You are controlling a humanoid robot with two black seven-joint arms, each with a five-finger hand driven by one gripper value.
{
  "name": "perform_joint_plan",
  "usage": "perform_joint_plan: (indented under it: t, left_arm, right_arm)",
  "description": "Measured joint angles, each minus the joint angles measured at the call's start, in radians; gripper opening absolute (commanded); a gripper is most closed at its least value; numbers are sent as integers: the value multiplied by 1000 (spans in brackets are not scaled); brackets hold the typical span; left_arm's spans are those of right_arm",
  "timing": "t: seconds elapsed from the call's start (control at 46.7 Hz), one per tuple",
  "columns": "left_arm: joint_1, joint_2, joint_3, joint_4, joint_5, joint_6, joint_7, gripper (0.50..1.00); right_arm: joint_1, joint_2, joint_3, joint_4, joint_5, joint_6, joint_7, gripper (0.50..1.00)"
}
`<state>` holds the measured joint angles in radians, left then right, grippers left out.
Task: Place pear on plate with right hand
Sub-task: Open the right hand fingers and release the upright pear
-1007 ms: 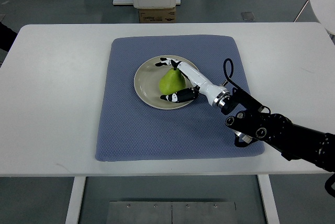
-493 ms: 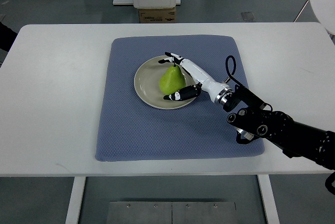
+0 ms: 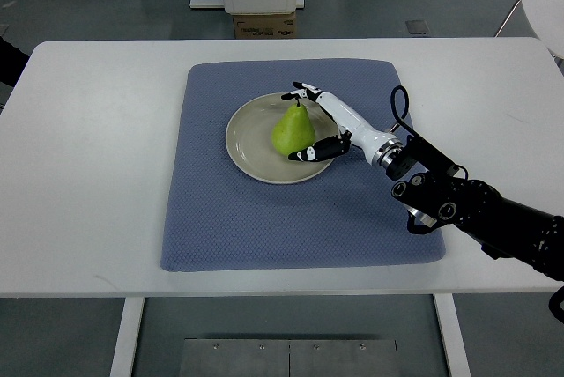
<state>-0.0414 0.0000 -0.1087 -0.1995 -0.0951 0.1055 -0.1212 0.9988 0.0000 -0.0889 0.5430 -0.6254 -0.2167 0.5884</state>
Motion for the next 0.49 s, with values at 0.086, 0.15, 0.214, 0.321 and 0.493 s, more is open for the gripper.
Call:
perform_joint_plan:
  t: [0.086, 0.15, 0.214, 0.321, 0.493]
  left_arm:
    - [0, 0, 0, 0, 0, 0, 0, 1000]
    - [0, 0, 1, 0, 0, 0, 0, 1000]
    - [0, 0, 0, 0, 0, 0, 0, 1000]
    - [0, 0, 0, 0, 0, 0, 0, 1000]
    - [0, 0, 0, 0, 0, 0, 0, 1000]
  right_arm:
    - [1, 0, 1, -1, 2, 20, 5, 991]
    - [2, 0, 1, -1, 2, 23, 12, 991]
    - [3, 0, 1, 0, 2, 28, 19, 991]
    - [3, 0, 0, 0, 1, 36, 23, 991]
    - [3, -11, 0, 0, 1, 51, 23, 991]
